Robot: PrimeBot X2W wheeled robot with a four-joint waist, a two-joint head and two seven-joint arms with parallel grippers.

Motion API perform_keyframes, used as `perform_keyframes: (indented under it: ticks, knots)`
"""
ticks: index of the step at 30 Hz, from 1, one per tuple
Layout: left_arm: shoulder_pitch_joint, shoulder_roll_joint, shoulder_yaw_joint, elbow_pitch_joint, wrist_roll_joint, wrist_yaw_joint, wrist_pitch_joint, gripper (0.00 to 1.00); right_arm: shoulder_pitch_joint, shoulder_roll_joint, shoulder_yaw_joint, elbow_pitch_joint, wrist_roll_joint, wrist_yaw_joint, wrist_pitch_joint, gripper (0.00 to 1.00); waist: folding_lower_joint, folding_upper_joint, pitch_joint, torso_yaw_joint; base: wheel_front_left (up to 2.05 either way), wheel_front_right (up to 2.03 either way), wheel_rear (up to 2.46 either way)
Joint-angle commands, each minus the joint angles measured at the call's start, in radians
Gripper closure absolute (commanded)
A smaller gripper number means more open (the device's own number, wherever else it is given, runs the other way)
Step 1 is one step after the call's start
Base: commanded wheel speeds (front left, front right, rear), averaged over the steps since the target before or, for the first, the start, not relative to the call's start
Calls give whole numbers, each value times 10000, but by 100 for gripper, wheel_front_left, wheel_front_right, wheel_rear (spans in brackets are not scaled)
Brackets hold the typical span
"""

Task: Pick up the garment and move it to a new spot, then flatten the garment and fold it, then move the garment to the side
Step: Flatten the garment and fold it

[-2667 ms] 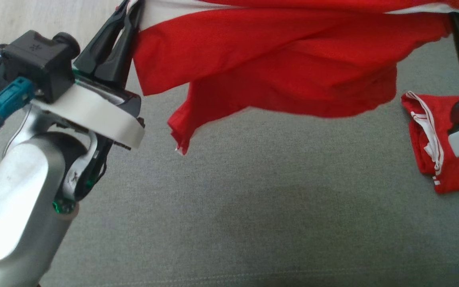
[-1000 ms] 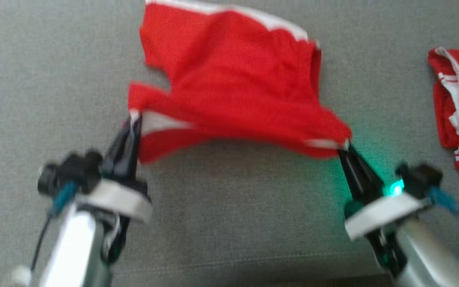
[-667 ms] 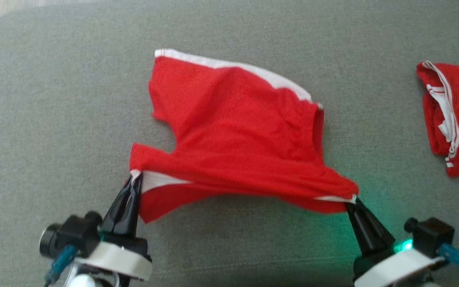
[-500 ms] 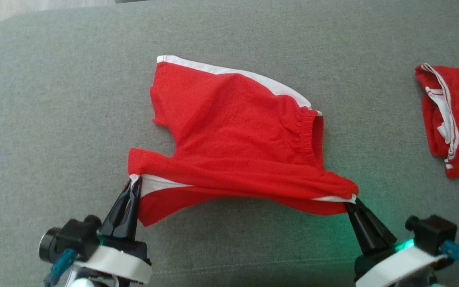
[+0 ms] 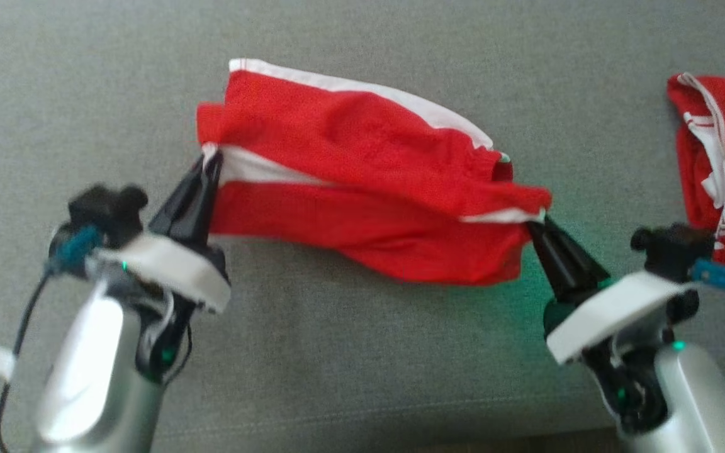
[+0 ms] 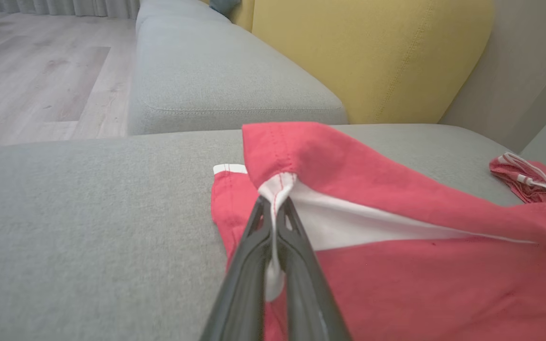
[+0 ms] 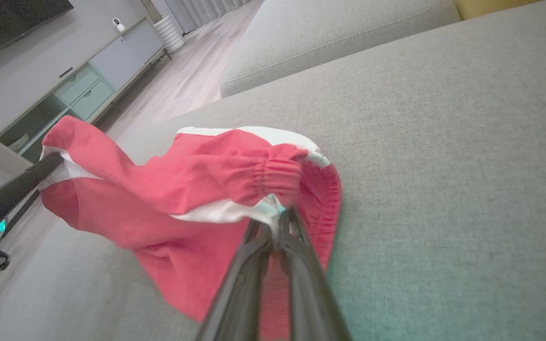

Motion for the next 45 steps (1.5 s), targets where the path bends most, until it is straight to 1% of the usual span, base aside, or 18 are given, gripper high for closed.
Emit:
perform_keyframes:
  ticks: [1,5,12,16,20,21,22,23,24,28,29,32,35,38,39,41,45]
  knots:
    - [-726,318,254,-46,-79,-23,96,100,-537,14,105,-126,122,33,5,100,0,0,303,-64,0,0,0]
    - [-2069,445,-27,949,-201,-64,332,100,-1539,71,194,582,446,33,15,100,0,0,750,-136,0,0,0]
    - [-4218,566,-408,3305,-550,-94,333,100,-3010,139,379,1891,1025,33,-519,100,0,0,1385,-388,0,0,0]
    - [-5120,604,-588,4709,-781,-99,334,100,-3536,112,501,2659,1231,33,-770,100,0,0,1611,-541,0,0,0]
    - [-5649,612,-1031,5719,-1154,-101,404,100,-3793,22,784,3061,1464,33,-1126,100,0,0,1677,-632,0,0,0]
    - [-5715,601,-1119,5903,-1274,-101,401,95,-3824,-14,865,3131,1515,33,-1215,100,0,0,1675,-642,0,0,0]
    - [-5763,586,-1206,6050,-1383,-101,378,67,-3847,-52,923,3174,1567,33,-1347,80,0,0,1670,-638,0,0,0]
    - [-5802,586,-1268,6159,-1464,-102,283,18,-3863,-96,969,3194,1591,33,-1522,35,0,0,1667,-632,0,0,0]
    - [-5813,586,-1337,6252,-1517,-102,163,0,-3881,-149,1014,3194,1574,33,-1734,0,0,0,1654,-621,0,0,0]
    - [-5624,544,-1305,6442,-1599,-28,-795,0,-3800,-407,1128,2977,1249,33,-2784,0,0,0,1520,-516,0,0,0]
    - [-5624,544,-1305,6442,-1599,-28,-795,0,-3800,-407,1128,2977,1249,33,-2784,0,0,0,1520,-516,0,0,0]
    - [-5231,446,-1166,6307,-1497,440,-1786,0,-3553,-709,1034,2706,428,33,-3647,0,0,0,1342,-405,0,0,0]
    - [-4658,407,-972,5767,-1347,931,-2288,0,-3128,-882,676,2352,-571,33,-4302,0,0,0,1114,-312,0,0,0]
    - [-3825,397,-715,4593,-1060,1435,-2413,0,-2507,-870,204,1803,-1393,33,-4563,0,0,0,854,-200,0,0,0]
    - [-3132,423,-444,3327,-689,1800,-2421,0,-2015,-803,-112,1381,-1817,33,-4564,0,0,0,690,-121,0,0,0]
    - [-2288,433,-227,2166,-302,2157,-2424,0,-1502,-701,-388,988,-2131,33,-4443,0,0,0,514,-67,0,0,0]
    - [-642,390,55,443,160,2558,-2426,0,-526,-426,-773,328,-2472,33,-4113,0,0,0,109,2,0,0,0]
